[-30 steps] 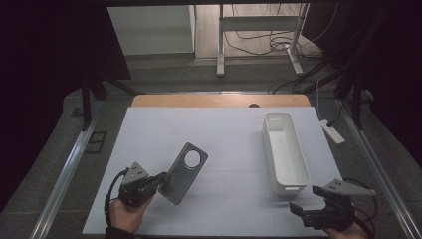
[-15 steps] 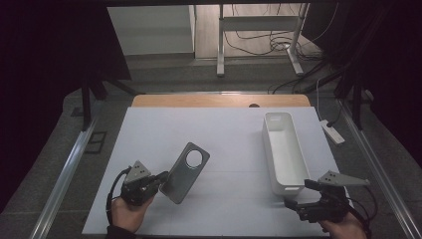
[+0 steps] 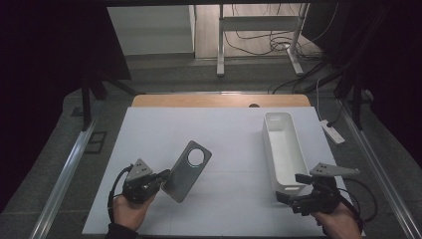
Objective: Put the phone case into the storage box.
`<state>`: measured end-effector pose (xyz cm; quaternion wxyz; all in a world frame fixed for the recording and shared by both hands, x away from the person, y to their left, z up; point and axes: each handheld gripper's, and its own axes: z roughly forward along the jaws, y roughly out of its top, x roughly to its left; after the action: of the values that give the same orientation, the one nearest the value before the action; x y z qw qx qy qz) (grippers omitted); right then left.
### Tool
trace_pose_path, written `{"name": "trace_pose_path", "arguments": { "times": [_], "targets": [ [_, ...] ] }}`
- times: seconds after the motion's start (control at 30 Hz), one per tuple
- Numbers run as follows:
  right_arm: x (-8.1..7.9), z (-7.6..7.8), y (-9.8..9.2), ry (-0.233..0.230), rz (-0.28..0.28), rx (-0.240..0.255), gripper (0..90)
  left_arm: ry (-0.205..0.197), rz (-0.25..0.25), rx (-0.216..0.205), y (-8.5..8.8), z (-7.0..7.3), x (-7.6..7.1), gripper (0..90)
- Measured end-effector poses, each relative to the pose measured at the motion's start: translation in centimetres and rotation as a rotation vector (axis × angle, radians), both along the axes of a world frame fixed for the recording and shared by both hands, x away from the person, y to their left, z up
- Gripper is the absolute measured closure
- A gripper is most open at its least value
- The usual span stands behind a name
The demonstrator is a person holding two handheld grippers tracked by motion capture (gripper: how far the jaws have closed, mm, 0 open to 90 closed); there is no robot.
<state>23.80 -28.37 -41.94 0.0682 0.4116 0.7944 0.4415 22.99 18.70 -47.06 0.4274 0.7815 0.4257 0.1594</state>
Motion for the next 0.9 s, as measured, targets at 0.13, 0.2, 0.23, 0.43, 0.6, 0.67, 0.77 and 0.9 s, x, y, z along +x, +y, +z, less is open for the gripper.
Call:
{"name": "trace_pose_path", "arguments": {
  "times": [0.13, 0.2, 0.23, 0.43, 0.6, 0.67, 0.77, 0.9],
  "targets": [
    [0.5, 0.0, 0.5, 0.013, 0.015, 0.004, 0.0, 0.006, -0.004, 0.003, -0.2, 0.0, 0.2, 89.1],
    [0.8, -0.1, 0.8, 0.015, 0.024, 0.004, 0.0, 0.007, -0.006, 0.003, -0.3, 0.1, 0.2, 89.1],
    [0.9, -0.2, 0.9, 0.019, 0.026, 0.003, 0.0, 0.007, -0.008, 0.002, -0.3, 0.1, 0.3, 89.1],
    [1.7, -0.3, 1.9, 0.005, 0.072, -0.017, 0.0, 0.006, -0.020, 0.007, -0.6, 0.3, 0.5, 89.1],
    [2.3, -0.2, 2.7, 0.009, 0.097, -0.028, 0.0, 0.004, -0.019, 0.002, -0.5, 0.4, 0.6, 89.1],
    [2.5, -0.2, 2.9, 0.015, 0.102, -0.024, 0.0, 0.005, -0.018, -0.006, -0.5, 0.4, 0.6, 89.1],
    [2.8, -0.1, 3.4, 0.023, 0.115, -0.015, 0.0, 0.012, -0.022, -0.005, -0.6, 0.5, 0.8, 89.1],
    [3.3, 0.1, 4.2, 0.042, 0.131, 0.036, 0.0, 0.012, -0.023, -0.006, -0.7, 0.5, 0.9, 89.1]
  ]
}}
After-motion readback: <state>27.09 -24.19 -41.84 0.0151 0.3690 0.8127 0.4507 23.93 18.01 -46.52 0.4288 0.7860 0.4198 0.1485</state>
